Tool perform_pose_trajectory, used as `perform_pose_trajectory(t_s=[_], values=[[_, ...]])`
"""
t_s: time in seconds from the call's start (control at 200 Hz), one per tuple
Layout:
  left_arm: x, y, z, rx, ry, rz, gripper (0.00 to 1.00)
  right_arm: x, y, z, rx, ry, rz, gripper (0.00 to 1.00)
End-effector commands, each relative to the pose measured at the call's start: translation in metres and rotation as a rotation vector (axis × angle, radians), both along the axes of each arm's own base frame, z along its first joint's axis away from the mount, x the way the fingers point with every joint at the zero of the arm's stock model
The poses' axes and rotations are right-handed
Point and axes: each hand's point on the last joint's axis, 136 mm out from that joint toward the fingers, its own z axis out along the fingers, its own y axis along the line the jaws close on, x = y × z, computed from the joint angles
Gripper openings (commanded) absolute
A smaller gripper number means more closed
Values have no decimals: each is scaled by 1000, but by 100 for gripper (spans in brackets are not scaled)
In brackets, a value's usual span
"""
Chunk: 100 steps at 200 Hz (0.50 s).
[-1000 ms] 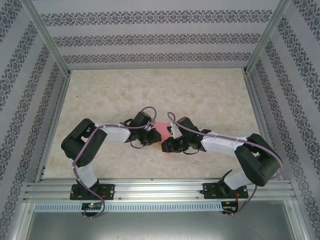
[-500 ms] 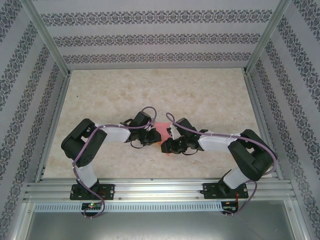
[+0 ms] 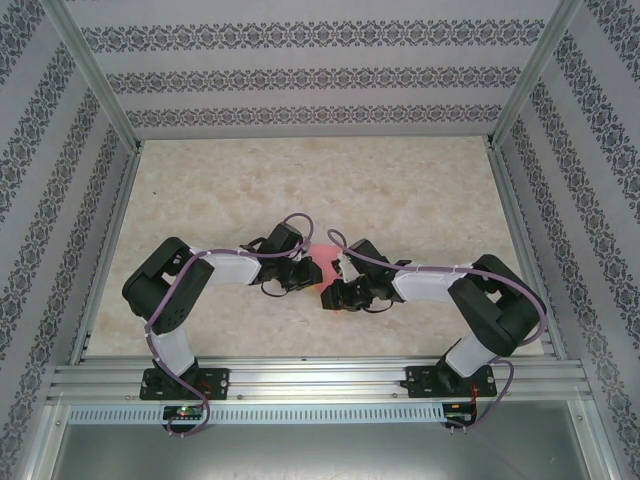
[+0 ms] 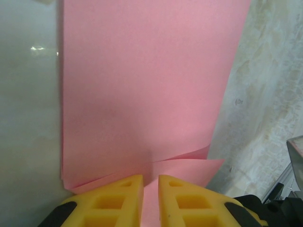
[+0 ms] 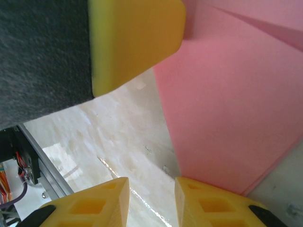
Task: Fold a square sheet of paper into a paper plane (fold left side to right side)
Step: Third fold the triangle at the center of the table.
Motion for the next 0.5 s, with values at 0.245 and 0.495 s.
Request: perform_pose_trajectory(t_s=[0.245,0.495], values=[[-15,19,-39,134,55,6,18,-32,-22,-25,-113,95,0,32],[-16,21,-43,142,61,8,18,-49,-32,-28,-125,138,-3,32]])
